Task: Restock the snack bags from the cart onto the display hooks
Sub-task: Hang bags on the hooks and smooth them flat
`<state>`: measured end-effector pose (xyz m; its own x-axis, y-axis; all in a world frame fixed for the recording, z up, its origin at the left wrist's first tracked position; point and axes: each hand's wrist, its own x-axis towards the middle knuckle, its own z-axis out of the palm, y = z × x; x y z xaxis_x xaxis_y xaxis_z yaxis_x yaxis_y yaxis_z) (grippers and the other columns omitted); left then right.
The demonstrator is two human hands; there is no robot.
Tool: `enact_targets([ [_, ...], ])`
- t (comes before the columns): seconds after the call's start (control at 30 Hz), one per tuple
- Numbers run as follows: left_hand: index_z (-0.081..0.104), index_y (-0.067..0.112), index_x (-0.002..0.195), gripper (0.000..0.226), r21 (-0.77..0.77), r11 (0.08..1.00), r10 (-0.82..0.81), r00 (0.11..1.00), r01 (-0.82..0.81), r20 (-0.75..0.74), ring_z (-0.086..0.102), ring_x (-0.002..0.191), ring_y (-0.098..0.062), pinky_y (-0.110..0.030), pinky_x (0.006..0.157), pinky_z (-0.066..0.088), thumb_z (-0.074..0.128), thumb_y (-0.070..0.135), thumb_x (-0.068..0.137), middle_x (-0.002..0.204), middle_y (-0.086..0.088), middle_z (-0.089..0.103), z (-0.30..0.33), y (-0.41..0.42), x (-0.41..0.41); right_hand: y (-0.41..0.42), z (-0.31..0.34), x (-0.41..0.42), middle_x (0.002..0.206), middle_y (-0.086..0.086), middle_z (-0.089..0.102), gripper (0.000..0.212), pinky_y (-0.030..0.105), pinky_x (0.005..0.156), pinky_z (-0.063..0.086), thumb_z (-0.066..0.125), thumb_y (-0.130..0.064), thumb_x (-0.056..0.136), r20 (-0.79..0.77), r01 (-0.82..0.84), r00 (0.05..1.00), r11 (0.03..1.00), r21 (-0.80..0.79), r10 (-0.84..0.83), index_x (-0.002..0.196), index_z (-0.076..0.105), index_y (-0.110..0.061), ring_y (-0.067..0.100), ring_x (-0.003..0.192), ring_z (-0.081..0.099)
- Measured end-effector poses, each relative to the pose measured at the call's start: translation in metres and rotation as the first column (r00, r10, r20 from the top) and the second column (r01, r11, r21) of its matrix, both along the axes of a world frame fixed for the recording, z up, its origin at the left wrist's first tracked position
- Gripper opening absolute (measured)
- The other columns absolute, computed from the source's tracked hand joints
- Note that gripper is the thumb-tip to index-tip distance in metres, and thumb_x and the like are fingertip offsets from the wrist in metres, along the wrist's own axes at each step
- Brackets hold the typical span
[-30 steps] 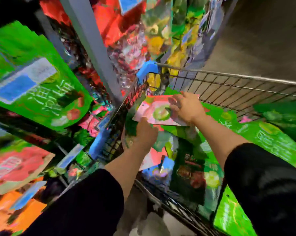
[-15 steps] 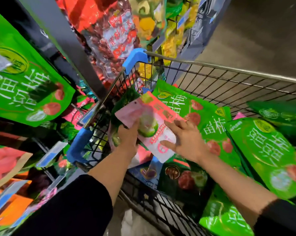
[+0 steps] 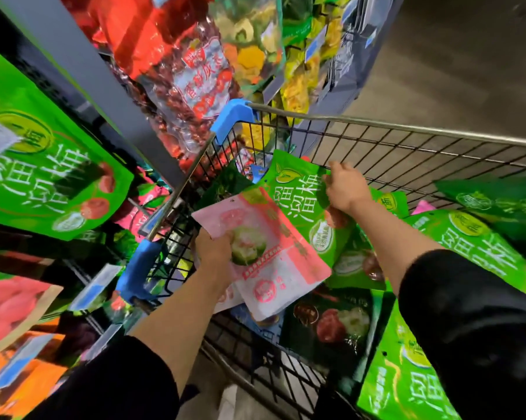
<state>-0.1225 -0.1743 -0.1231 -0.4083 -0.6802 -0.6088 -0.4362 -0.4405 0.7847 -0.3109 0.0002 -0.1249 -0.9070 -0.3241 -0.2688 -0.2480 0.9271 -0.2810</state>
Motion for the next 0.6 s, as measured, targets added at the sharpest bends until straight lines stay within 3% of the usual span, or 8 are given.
enact_targets([
  [0.17, 0.059, 0.007, 0.109, 0.021, -0.150, 0.987, -0.050, 0.998, 0.055, 0.043, 0.063, 0.090, -0.027, -0.041, 0.077, 0.055, 0.058, -0.001, 0.090, 0.103, -0.012, 0.066, 0.003, -0.011, 0.007, -0.013, 0.007, -0.004, 0.115, 0.023, 0.063, 0.057, 0.042, 0.087, 0.046, 0.048, -0.057, 0.092, -0.053, 0.134, 0.990, 0.989, 0.068, -0.131, 0.117, 0.056, -0.006, 0.039, 0.110, 0.059],
  [0.27, 0.062, 0.009, 0.107, 0.021, -0.236, 0.963, -0.107, 0.990, 0.127, 0.097, 0.065, 0.093, -0.029, -0.045, 0.079, 0.057, 0.058, 0.001, 0.089, 0.103, -0.012, 0.068, 0.004, -0.012, 0.009, -0.016, 0.019, -0.005, 0.106, 0.018, 0.066, 0.070, 0.037, 0.080, 0.049, 0.061, -0.071, 0.076, 0.064, 0.159, 0.985, 0.986, 0.048, -0.162, 0.105, 0.066, -0.008, 0.035, 0.104, 0.062],
  [0.33, 0.061, 0.018, 0.094, 0.021, -0.273, 0.948, -0.140, 0.984, 0.164, 0.108, 0.064, 0.087, -0.027, -0.041, 0.074, 0.056, 0.056, -0.002, 0.089, 0.096, -0.009, 0.067, 0.009, -0.009, 0.010, -0.022, 0.030, -0.009, 0.100, 0.015, 0.066, 0.056, 0.034, 0.079, 0.048, 0.074, -0.054, 0.075, 0.192, 0.098, 0.977, 0.995, -0.006, -0.095, 0.100, 0.068, -0.005, 0.031, 0.101, 0.063],
  [0.4, 0.057, 0.023, 0.089, 0.027, -0.288, 0.941, -0.157, 0.983, 0.178, 0.096, 0.064, 0.084, -0.025, -0.038, 0.069, 0.055, 0.054, -0.004, 0.089, 0.091, -0.005, 0.065, 0.015, -0.006, 0.009, -0.030, 0.040, -0.014, 0.097, 0.012, 0.070, 0.018, 0.033, 0.083, 0.053, 0.077, -0.010, 0.074, 0.316, 0.083, 0.949, 0.977, -0.198, -0.016, 0.090, 0.071, -0.005, 0.027, 0.101, 0.064],
  [0.43, 0.057, 0.023, 0.090, 0.027, -0.288, 0.941, -0.159, 0.983, 0.178, 0.089, 0.063, 0.085, -0.026, -0.038, 0.070, 0.056, 0.054, -0.004, 0.089, 0.090, -0.005, 0.064, 0.019, -0.005, 0.009, -0.037, 0.048, -0.014, 0.095, 0.011, 0.070, 0.019, 0.032, 0.080, 0.054, 0.071, 0.006, 0.072, 0.355, 0.076, 0.935, 0.965, -0.253, 0.019, 0.086, 0.070, -0.007, 0.025, 0.100, 0.064],
  [0.47, 0.056, 0.023, 0.091, 0.028, -0.297, 0.938, -0.162, 0.983, 0.180, 0.084, 0.063, 0.087, -0.027, -0.040, 0.073, 0.056, 0.054, -0.005, 0.088, 0.090, -0.004, 0.063, 0.021, -0.004, 0.009, -0.042, 0.052, -0.013, 0.093, 0.008, 0.067, 0.025, 0.029, 0.075, 0.053, 0.070, 0.010, 0.071, 0.374, 0.059, 0.926, 0.956, -0.287, 0.055, 0.086, 0.067, -0.010, 0.024, 0.097, 0.063],
  [0.5, 0.057, 0.024, 0.089, 0.029, -0.295, 0.938, -0.162, 0.983, 0.180, 0.082, 0.064, 0.088, -0.029, -0.043, 0.075, 0.057, 0.054, -0.005, 0.087, 0.088, -0.004, 0.063, 0.023, -0.003, 0.010, -0.049, 0.058, -0.010, 0.093, 0.007, 0.062, 0.025, 0.027, 0.073, 0.050, 0.075, 0.002, 0.072, 0.380, 0.035, 0.922, 0.964, -0.262, 0.069, 0.089, 0.063, -0.012, 0.023, 0.094, 0.060],
  [0.6, 0.064, 0.025, 0.098, 0.026, -0.335, 0.918, -0.200, 0.977, 0.211, 0.069, 0.066, 0.087, -0.033, -0.050, 0.075, 0.058, 0.056, 0.007, 0.081, 0.087, -0.006, 0.067, 0.023, 0.002, 0.015, -0.069, 0.065, 0.001, 0.099, 0.005, 0.058, 0.046, 0.031, 0.080, 0.046, 0.077, -0.050, 0.070, 0.323, -0.049, 0.943, 0.993, -0.108, 0.082, 0.091, 0.061, -0.013, 0.023, 0.090, 0.056],
])
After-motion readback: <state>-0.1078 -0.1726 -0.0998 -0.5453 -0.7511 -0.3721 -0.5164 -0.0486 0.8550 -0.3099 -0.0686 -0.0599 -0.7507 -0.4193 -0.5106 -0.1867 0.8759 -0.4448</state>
